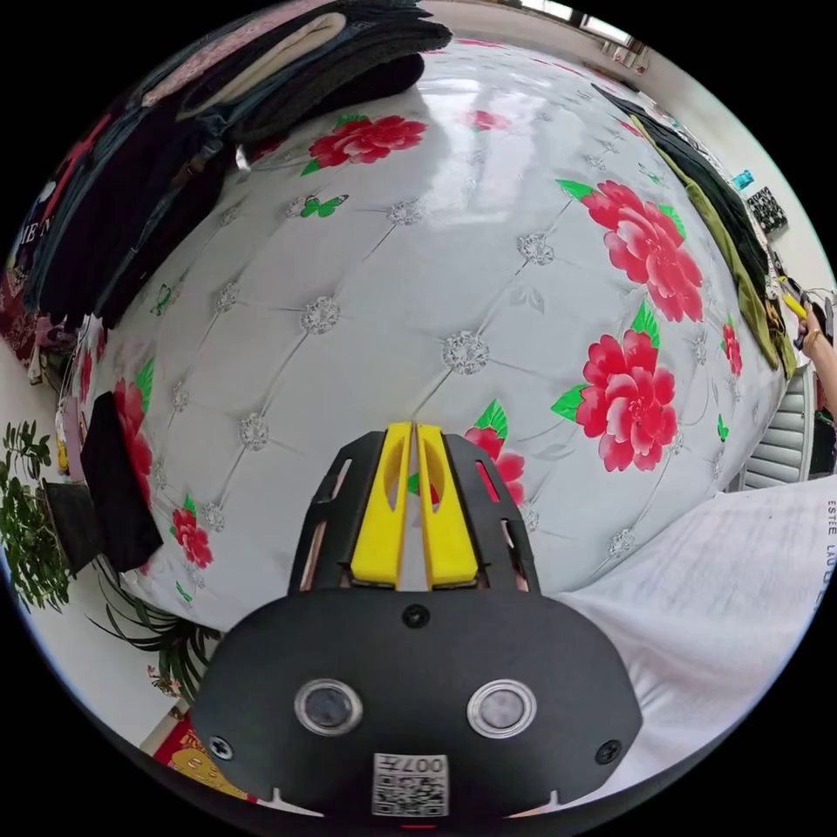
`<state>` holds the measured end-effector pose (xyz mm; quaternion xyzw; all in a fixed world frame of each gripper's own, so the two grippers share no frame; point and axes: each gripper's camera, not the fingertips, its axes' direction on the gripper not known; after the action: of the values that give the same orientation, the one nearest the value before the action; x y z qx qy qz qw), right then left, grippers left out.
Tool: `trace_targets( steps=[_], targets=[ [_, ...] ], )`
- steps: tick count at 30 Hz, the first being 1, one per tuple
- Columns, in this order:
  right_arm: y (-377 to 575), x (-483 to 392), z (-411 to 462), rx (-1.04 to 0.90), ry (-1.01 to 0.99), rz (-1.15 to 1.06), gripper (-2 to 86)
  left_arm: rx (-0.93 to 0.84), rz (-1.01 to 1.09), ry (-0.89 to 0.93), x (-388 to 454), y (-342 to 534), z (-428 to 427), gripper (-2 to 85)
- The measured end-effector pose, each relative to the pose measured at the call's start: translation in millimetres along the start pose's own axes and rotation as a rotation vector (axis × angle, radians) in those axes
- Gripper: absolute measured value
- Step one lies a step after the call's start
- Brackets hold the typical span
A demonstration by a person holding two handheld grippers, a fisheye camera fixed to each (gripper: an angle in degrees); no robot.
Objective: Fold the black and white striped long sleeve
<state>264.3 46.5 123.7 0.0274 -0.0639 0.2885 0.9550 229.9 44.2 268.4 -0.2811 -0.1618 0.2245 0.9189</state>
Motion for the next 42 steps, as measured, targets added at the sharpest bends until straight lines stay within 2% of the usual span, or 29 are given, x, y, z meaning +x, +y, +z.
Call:
trace_targets(
  steps=[1,5,13,17,20,22,24,25,27,28,31,33,34,36,40,42],
  targets=[
    [-1.7,2.0,10.3,-0.05,-0.01,0.007,5.5,-0.008,-0.021,-0.004,-0.1,-2.8,-0.1,-0.9],
    [8.5,-8.2,7.7,0.0,0.048,-0.038,2.4,-0.025,-0.053,-0.035,1.4,-9.1,0.1,-0.9],
    [25.5,-57.0,-94.2,0.273,-0.005,-0.291,-0.1,-0.006,-0.179,-0.008,-19.6,-6.2,3.0,-1.0],
    [44.2,-80.0,-164.9,0.388,-0.404,-0.389,-0.2,0.049,-0.181,0.151,-32.9,6.2,2.0,-1.0],
    [82.1,-122.7,-219.2,0.484,-0.609,-0.606,-0.3,0.142,-0.159,0.235,-40.0,24.1,-6.3,-1.0],
    [108.2,-145.3,-248.1,0.497,-0.817,-0.709,-0.3,0.193,-0.128,0.278,-47.0,40.2,-11.3,-1.0],
    [157.4,-181.0,-280.8,0.493,-1.092,-0.91,-0.2,0.249,-0.113,0.307,-55.3,55.0,-17.4,-1.0],
    [172.1,-191.5,-287.2,0.482,-1.148,-0.97,-0.2,0.287,-0.113,0.323,-62.9,65.8,-21.7,-1.0],
    [240.2,-236.9,-301.4,0.384,-1.359,-1.215,-0.1,0.341,-0.125,0.347,-76.9,83.2,-27.5,-1.0],
    [258.5,-249.2,-301.4,0.34,-1.405,-1.27,-0.1,0.377,-0.138,0.363,-87.6,95.5,-30.4,-1.0],
    [352.2,-311.4,-273.9,0.04,-1.561,-1.427,0.3,0.449,-0.192,0.419,-118.9,127.5,-31.2,-1.0],
    [425.9,-357.2,-223.2,-0.261,-1.464,-1.469,1.3,0.475,-0.247,0.442,-140.6,148.5,-26.0,-0.9],
    [442.8,-365.4,-209.9,-0.325,-1.423,-1.49,1.7,0.477,-0.292,0.452,-156.0,162.8,-20.6,-0.9],
    [503.0,-382.9,-158.6,-0.483,-1.131,-1.554,2.8,0.48,-0.369,0.463,-180.8,187.2,-12.4,-0.9],
    [534.4,-365.8,-109.0,-0.489,-0.858,-1.532,4.6,0.486,-0.514,0.44,-235.5,249.5,5.3,-0.4],
    [519.6,-351.1,-86.0,-0.469,-0.741,-1.397,6.2,0.477,-0.537,0.423,-252.3,270.8,11.8,0.3]
  ],
)
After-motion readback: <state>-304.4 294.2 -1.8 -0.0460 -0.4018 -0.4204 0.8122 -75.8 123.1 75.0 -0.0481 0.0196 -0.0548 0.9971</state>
